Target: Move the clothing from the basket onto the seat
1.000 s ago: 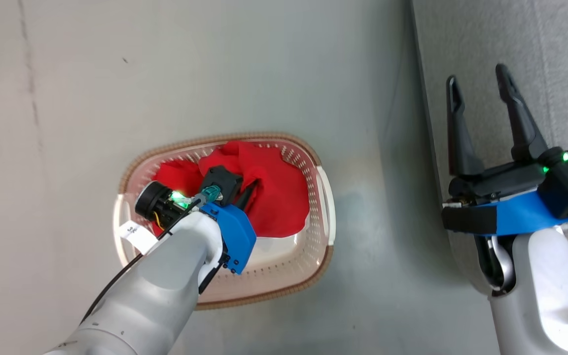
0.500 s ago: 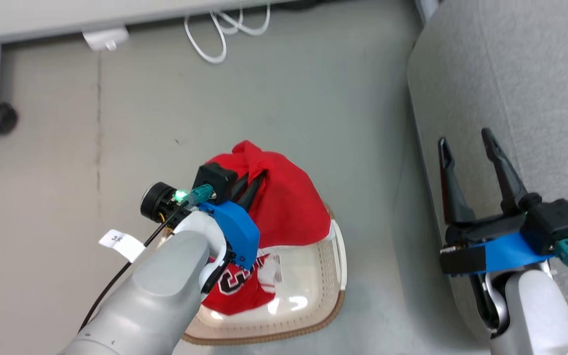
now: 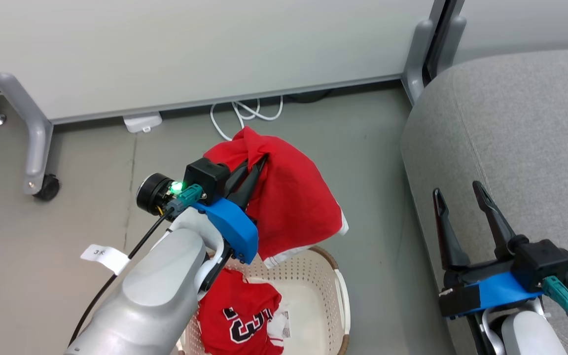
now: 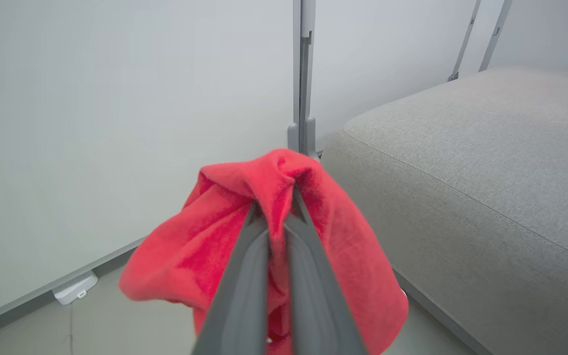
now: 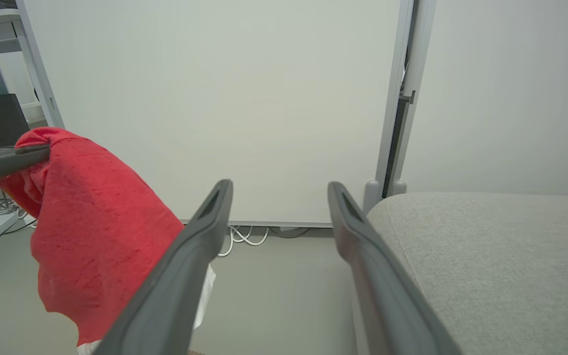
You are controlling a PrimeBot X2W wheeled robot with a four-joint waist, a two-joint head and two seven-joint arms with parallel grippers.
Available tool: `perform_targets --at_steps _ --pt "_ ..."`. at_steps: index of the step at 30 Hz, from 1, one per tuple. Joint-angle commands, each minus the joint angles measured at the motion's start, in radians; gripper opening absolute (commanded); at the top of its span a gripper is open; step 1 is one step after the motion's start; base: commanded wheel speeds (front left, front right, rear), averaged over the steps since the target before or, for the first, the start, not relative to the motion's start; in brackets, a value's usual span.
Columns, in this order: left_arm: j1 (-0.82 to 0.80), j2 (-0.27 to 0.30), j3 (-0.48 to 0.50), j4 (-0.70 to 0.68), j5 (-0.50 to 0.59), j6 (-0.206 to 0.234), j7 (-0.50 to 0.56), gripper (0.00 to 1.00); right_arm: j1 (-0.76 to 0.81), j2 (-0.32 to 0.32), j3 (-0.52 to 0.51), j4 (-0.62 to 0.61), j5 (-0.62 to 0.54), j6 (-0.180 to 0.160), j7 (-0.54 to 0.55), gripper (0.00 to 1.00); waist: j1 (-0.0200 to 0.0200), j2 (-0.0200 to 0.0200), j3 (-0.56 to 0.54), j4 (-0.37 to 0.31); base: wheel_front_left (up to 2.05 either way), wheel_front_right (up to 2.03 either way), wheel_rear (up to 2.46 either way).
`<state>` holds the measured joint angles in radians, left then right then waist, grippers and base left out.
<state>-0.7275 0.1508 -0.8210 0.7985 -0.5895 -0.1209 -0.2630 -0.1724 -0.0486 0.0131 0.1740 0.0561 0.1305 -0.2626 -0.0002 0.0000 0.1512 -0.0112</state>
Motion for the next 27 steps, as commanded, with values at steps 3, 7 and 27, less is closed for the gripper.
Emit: perform_targets --at_steps 3,7,27 --pt "0.015 0.006 0.023 -0.04 0.034 0.0 -0.003 0.0 0.035 -0.003 -0.005 0.004 0.01 0.0 -0.003 1.0 0.0002 0.0 -0.048 0.012 0.0 0.0 0.0" --pt "0.034 0.007 0.035 -0.08 0.063 -0.003 -0.003 0.0 0.063 -0.003 -0.005 0.01 0.013 0.0 -0.003 1.0 0.0002 0.0 -0.08 0.02 0.0 0.0 0.0" --pt "0.069 0.027 0.027 -0.2 0.035 0.007 0.012 0.0 0.106 -0.003 0.007 0.008 0.024 0.0 -0.003 1.0 0.0002 0.0 -0.144 0.038 0.0 0.0 0.0"
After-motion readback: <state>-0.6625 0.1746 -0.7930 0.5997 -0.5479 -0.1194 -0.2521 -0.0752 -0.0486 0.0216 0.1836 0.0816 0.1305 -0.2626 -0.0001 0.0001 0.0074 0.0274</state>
